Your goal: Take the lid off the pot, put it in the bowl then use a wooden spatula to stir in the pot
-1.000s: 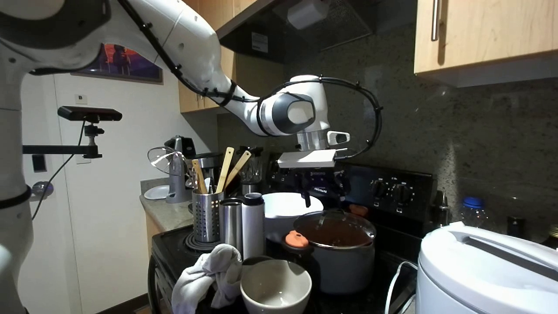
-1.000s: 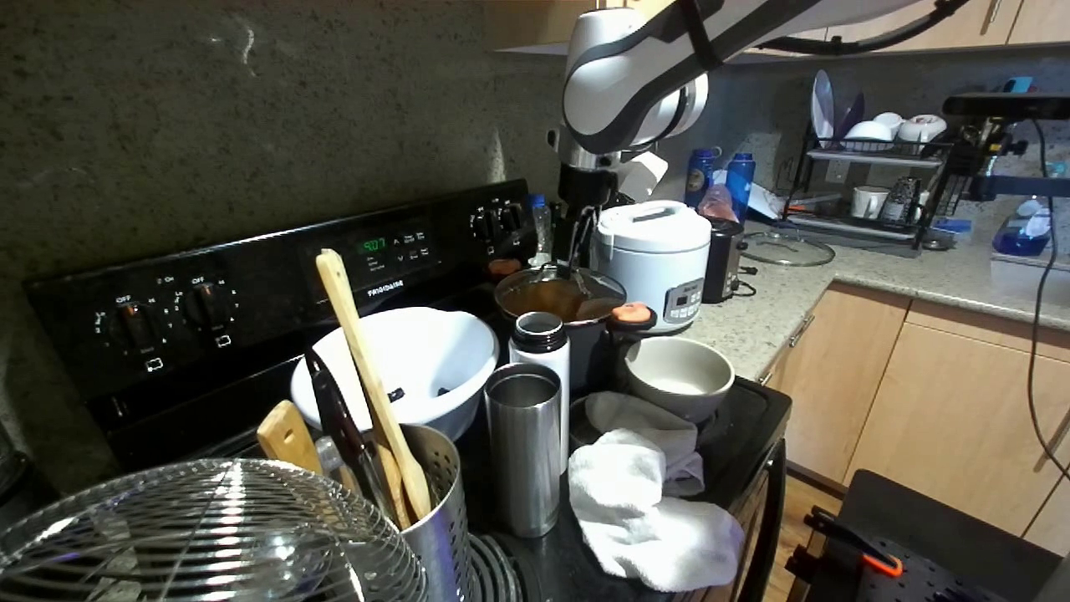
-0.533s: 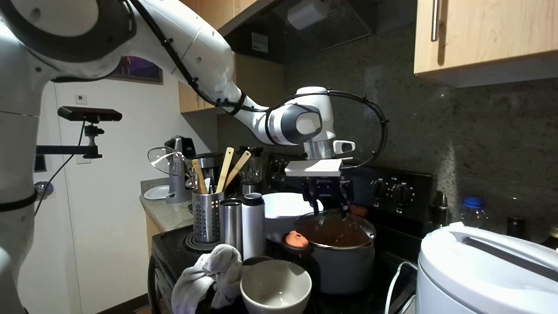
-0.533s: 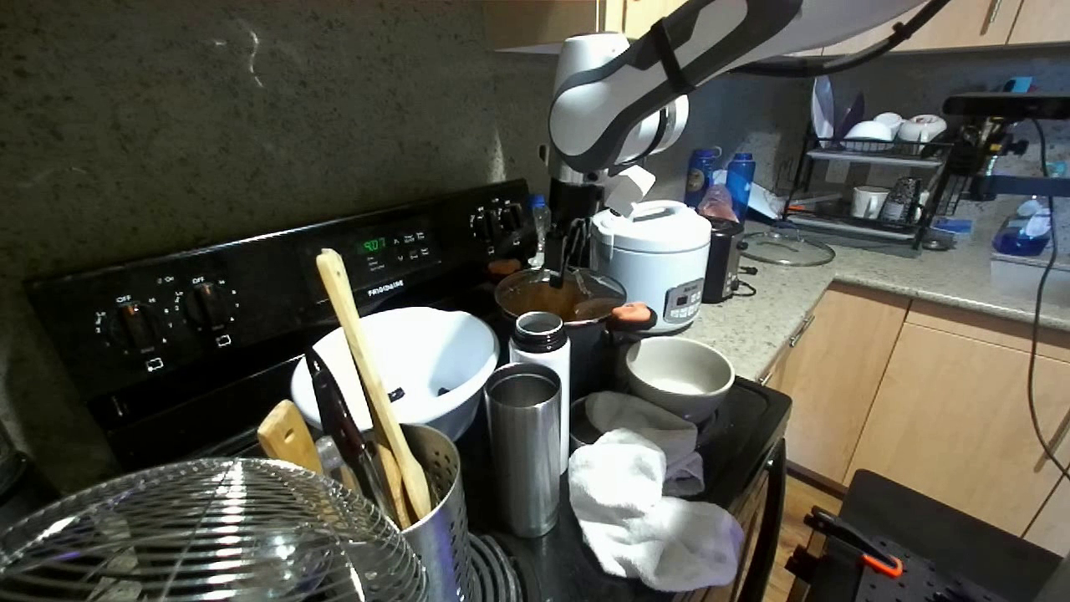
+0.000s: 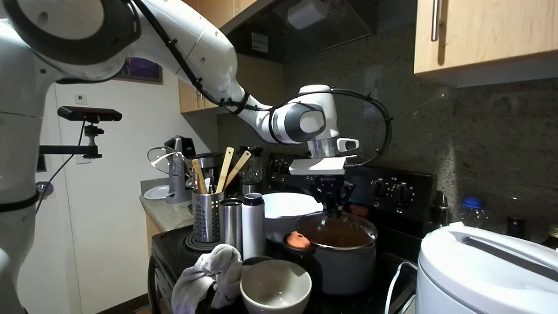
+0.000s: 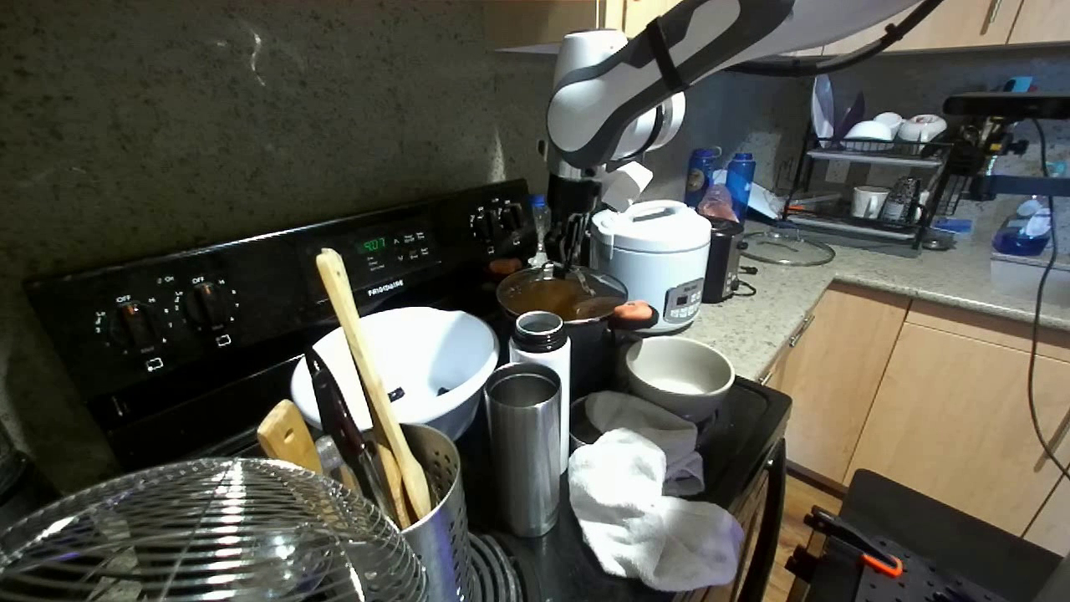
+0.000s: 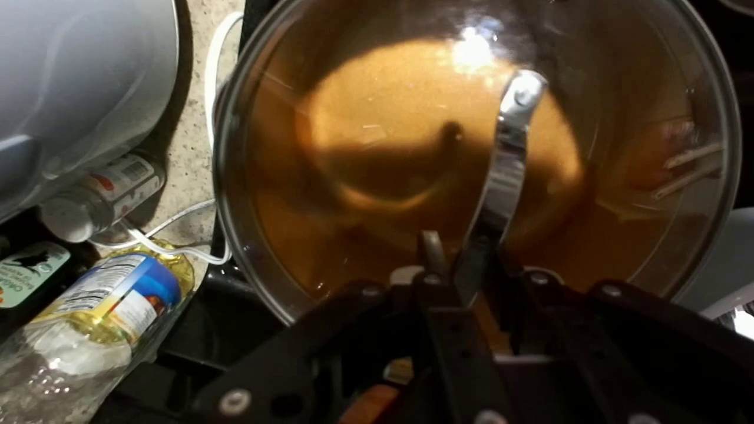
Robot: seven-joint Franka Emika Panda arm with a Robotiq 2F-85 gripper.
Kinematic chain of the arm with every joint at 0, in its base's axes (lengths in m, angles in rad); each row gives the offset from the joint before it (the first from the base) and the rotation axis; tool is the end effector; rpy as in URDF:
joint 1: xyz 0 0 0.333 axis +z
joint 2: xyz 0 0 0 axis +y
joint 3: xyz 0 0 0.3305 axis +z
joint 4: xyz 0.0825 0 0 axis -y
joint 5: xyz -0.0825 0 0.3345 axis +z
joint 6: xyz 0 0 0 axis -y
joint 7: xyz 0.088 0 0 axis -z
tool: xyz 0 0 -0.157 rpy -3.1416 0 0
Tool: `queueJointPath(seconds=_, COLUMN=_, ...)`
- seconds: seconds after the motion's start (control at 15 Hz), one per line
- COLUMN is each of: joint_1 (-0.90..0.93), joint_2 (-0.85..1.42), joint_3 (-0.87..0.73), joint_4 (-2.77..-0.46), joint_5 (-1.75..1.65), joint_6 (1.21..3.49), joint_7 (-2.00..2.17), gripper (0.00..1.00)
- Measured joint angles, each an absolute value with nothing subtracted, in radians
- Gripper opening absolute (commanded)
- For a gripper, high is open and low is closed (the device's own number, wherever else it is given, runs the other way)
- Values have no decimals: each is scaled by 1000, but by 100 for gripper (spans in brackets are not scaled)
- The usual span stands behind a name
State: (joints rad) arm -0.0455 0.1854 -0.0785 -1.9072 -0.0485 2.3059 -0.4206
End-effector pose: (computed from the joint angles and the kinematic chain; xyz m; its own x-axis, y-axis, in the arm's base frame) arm 0.5877 -0.0741 0.4130 0.9290 0.3288 0.1696 0.3080 -0.9414 0.1377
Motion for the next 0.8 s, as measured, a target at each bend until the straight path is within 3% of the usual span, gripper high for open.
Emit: queueJointPath(seconds=0.8, joint_1=-48, joint_2=153, joint_3=-62, joint_4=-1866, joint_5=-41, joint_6=2218, joint_7=-418, gripper=5)
